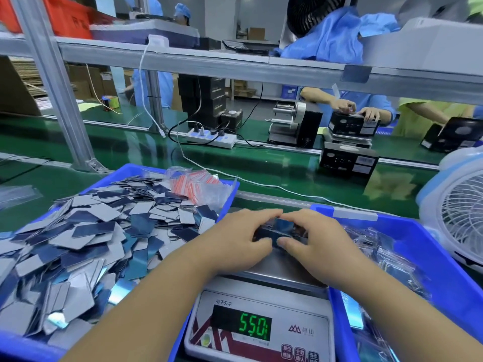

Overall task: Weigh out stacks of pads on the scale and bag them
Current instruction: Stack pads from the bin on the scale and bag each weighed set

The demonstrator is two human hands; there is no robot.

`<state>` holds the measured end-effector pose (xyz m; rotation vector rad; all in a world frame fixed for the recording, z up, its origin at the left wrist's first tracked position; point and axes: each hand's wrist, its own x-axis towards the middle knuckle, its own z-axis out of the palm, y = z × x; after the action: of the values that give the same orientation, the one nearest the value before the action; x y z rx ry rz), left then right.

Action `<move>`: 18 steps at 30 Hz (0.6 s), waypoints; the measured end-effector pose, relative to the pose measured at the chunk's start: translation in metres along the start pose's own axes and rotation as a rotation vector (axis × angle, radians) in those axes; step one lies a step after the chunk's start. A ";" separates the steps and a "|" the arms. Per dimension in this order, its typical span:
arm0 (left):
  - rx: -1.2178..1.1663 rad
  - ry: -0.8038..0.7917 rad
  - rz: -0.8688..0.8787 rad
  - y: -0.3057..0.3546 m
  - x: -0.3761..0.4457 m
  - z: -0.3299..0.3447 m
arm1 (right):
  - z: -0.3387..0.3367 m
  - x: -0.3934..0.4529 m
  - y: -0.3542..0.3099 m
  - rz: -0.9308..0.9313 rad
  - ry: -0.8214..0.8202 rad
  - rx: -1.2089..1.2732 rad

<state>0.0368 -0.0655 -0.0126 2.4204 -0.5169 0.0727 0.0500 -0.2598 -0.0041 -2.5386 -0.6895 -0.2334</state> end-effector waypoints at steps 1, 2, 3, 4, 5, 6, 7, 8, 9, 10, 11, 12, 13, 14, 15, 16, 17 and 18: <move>0.040 -0.007 0.025 0.000 0.000 0.001 | 0.002 -0.001 0.000 -0.005 -0.018 -0.010; 0.066 -0.004 0.052 0.001 0.000 0.001 | 0.003 -0.001 0.000 -0.018 -0.022 0.000; 0.082 0.009 0.066 0.002 0.000 0.001 | 0.003 -0.002 0.000 -0.033 -0.011 0.023; 0.090 0.023 0.072 0.002 0.001 0.002 | 0.002 -0.002 0.000 -0.045 0.014 0.046; 0.099 0.033 0.074 0.002 0.001 0.002 | 0.001 -0.003 0.000 -0.051 0.046 0.060; 0.115 0.039 0.073 0.002 0.003 0.003 | 0.000 -0.002 0.000 -0.056 0.083 0.057; 0.133 0.042 0.077 0.001 0.004 0.003 | -0.002 -0.002 -0.001 -0.060 0.120 0.047; 0.144 0.047 0.081 0.001 0.004 0.004 | -0.003 -0.002 -0.001 -0.063 0.153 0.042; 0.141 0.053 0.086 0.000 0.005 0.005 | -0.005 -0.001 -0.002 -0.063 0.180 0.052; 0.130 0.060 0.091 0.001 0.004 0.005 | -0.007 -0.002 -0.003 -0.061 0.195 0.072; 0.118 0.068 0.093 0.002 0.004 0.005 | -0.008 -0.002 -0.003 -0.056 0.198 0.099; 0.106 0.075 0.095 0.002 0.004 0.005 | -0.010 -0.003 -0.003 -0.041 0.191 0.135; 0.096 0.079 0.100 0.001 0.004 0.004 | -0.012 -0.003 -0.003 -0.015 0.183 0.186; 0.088 0.081 0.104 0.001 0.004 0.004 | -0.014 -0.002 -0.001 0.016 0.175 0.253; 0.082 0.082 0.108 0.001 0.003 0.004 | -0.015 -0.002 0.000 0.050 0.167 0.317; 0.073 0.085 0.106 0.001 0.003 0.004 | -0.017 -0.001 0.002 0.084 0.159 0.348; 0.057 0.092 0.097 0.001 0.002 0.004 | -0.018 -0.001 0.004 0.107 0.150 0.336; 0.039 0.101 0.087 0.001 0.002 0.003 | -0.019 0.000 0.006 0.119 0.140 0.279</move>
<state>0.0376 -0.0687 -0.0140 2.4167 -0.5787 0.2434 0.0520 -0.2739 0.0100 -2.2622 -0.4790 -0.2526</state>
